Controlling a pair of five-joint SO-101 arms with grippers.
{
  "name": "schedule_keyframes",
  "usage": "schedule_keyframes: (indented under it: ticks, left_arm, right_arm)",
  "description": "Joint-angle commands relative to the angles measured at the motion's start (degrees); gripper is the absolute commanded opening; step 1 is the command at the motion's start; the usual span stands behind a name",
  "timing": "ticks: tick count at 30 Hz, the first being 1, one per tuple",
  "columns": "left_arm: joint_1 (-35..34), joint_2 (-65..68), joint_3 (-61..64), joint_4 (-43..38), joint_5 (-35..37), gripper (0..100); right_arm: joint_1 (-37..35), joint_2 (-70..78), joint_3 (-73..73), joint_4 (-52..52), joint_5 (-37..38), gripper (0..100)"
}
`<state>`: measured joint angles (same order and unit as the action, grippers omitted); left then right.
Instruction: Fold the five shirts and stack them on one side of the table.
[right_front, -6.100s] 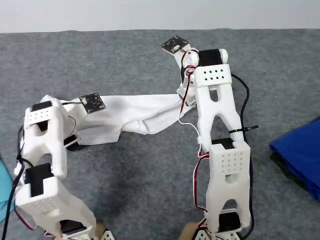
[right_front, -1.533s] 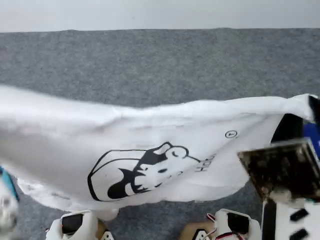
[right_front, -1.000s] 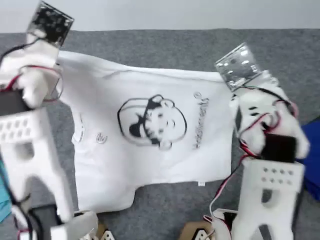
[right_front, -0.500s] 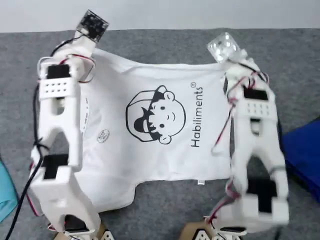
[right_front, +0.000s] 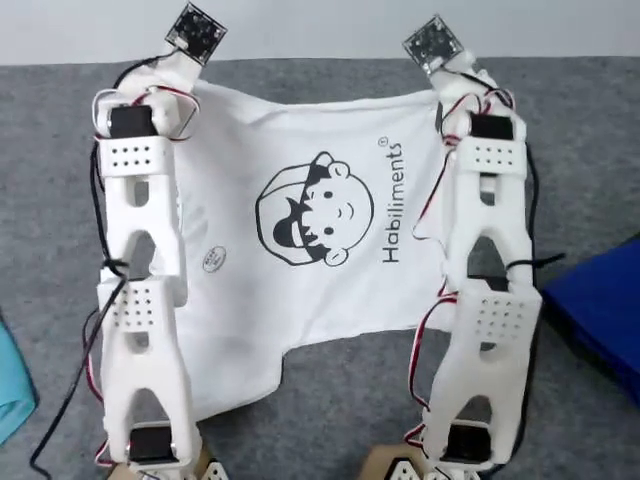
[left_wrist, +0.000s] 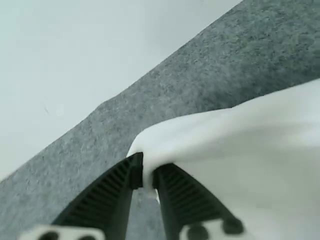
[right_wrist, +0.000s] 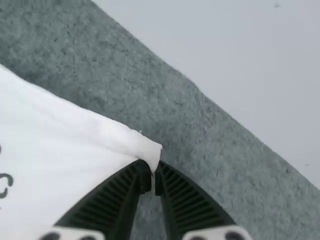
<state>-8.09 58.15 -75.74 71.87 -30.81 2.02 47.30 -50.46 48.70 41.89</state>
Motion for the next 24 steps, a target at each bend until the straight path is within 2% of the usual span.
schedule_keyframes:
  ticks: [1,4,8,11,16,24]
  left_arm:
    - [0.97,-0.44,-12.44,15.91,-5.27,0]
    - [1.67,-0.53,-15.60,28.40,-11.96,0]
    - [0.62,-3.69,-15.16,28.84,-14.77,0]
    - [0.70,-7.38,-9.63,28.92,-18.29,0]
    - [0.53,-18.02,8.48,28.92,-25.23,0]
    - [4.66,-44.04,48.84,28.84,-28.31,0]
  right_arm:
    - [-0.92,1.10,-14.95,12.35,0.62,1.0]
    - [-1.01,2.86,-21.54,22.46,0.62,1.0]
    - [-1.01,4.53,-28.13,34.51,0.70,1.0]
    - [-0.84,5.23,-30.68,42.33,0.79,1.0]
    - [-0.75,5.05,-31.38,53.76,2.90,1.0]
    - [-0.04,1.98,-29.10,54.20,2.11,1.0]
